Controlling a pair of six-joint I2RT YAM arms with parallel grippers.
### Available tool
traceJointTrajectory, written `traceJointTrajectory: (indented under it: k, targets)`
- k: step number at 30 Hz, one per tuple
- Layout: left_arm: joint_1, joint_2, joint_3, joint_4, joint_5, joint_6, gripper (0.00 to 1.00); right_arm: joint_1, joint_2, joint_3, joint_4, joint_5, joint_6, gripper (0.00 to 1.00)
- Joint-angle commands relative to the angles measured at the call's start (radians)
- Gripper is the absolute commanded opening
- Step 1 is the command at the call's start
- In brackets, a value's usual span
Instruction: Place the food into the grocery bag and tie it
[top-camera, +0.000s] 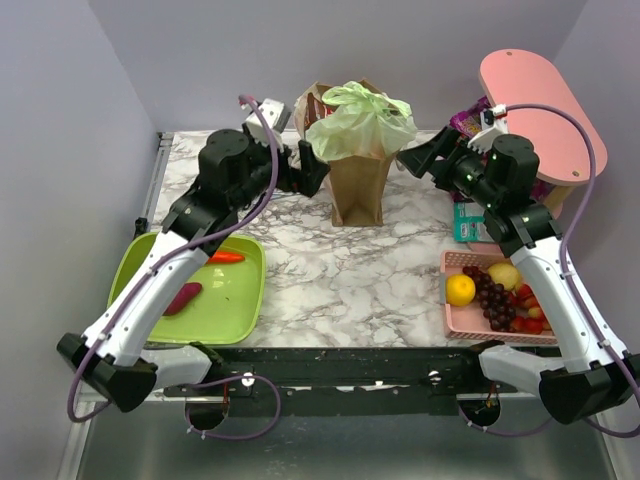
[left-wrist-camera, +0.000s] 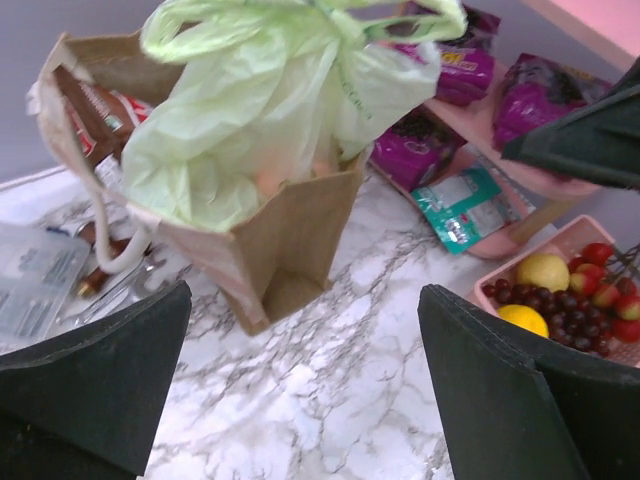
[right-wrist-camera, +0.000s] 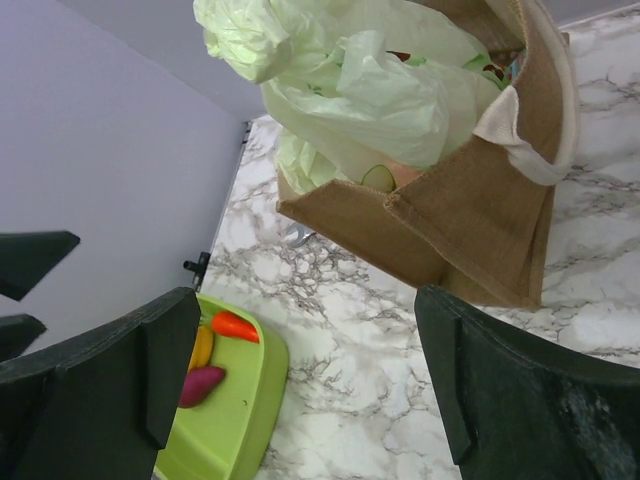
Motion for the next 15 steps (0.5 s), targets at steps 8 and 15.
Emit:
traceJointTrajectory:
  k: [8, 15]
  targets:
    - [0.036, -0.361, -0.352, -0.17, -0.266, -0.007, 0.99, 0.004, -0.01, 0.016, 0.06, -0.081, -0.029, 0.98]
    - [0.055, -0.587, -0.516, -0.25, -0.385, 0.018, 0.98, 0.004, -0.079, -0.064, 0.044, -0.011, -0.012, 1.0]
